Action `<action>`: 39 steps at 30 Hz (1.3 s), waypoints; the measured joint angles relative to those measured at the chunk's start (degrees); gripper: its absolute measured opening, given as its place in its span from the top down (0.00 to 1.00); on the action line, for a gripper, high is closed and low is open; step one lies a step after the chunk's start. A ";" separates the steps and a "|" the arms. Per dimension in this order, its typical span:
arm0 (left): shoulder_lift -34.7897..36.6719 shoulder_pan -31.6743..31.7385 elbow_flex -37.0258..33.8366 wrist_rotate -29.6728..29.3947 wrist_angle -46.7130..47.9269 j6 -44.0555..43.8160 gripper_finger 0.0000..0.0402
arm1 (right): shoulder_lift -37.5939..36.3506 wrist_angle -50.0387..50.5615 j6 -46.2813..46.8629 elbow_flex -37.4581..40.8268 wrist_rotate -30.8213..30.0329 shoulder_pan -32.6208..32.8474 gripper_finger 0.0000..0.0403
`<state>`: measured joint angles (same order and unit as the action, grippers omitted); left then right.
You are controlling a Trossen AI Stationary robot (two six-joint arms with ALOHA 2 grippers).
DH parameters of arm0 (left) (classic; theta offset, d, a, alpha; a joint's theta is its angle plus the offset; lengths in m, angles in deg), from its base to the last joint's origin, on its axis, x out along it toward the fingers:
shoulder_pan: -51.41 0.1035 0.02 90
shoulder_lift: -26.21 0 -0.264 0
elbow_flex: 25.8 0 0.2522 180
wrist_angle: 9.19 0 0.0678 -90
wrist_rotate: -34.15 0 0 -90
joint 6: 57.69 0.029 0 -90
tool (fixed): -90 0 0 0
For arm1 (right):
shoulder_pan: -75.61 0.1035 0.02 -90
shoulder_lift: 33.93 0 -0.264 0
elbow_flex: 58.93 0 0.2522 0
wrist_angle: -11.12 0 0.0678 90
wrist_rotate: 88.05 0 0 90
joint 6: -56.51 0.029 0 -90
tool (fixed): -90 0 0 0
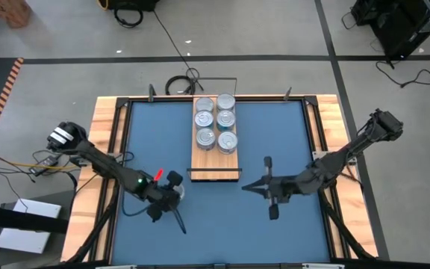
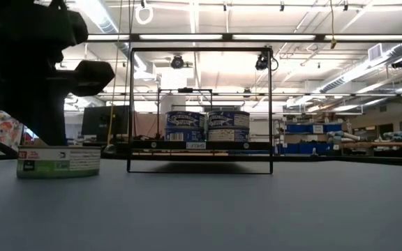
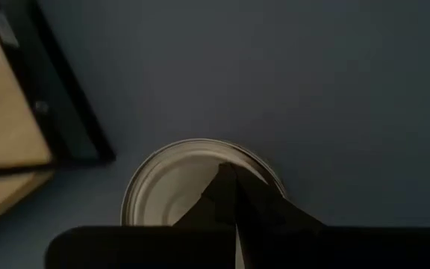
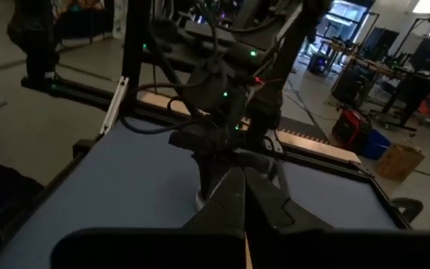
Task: Stack canned seafood by type on shelf
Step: Stack the green tuna can on top of the other green tuna can on the shelf
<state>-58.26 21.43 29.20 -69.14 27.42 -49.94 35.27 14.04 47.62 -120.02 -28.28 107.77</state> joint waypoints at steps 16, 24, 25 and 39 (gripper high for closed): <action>-0.87 -7.01 10.06 -1.57 1.18 -6.76 1.00 | 24.40 6.57 3.51 -20.54 1.35 1.02 0.99; 2.96 -11.10 6.28 -7.29 7.42 -26.01 1.00 | 30.92 8.52 6.47 -24.94 2.86 1.03 0.99; 3.63 -11.52 4.81 -7.36 7.93 -28.43 1.00 | 31.34 8.29 7.12 -25.14 3.28 1.03 0.99; 5.77 -14.78 -6.87 -11.27 4.75 -49.93 1.00 | 39.36 7.89 13.21 -25.16 4.54 -0.74 0.99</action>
<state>-52.50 6.65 22.34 -80.41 32.17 -99.87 74.63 21.92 60.83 -145.18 -23.74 107.03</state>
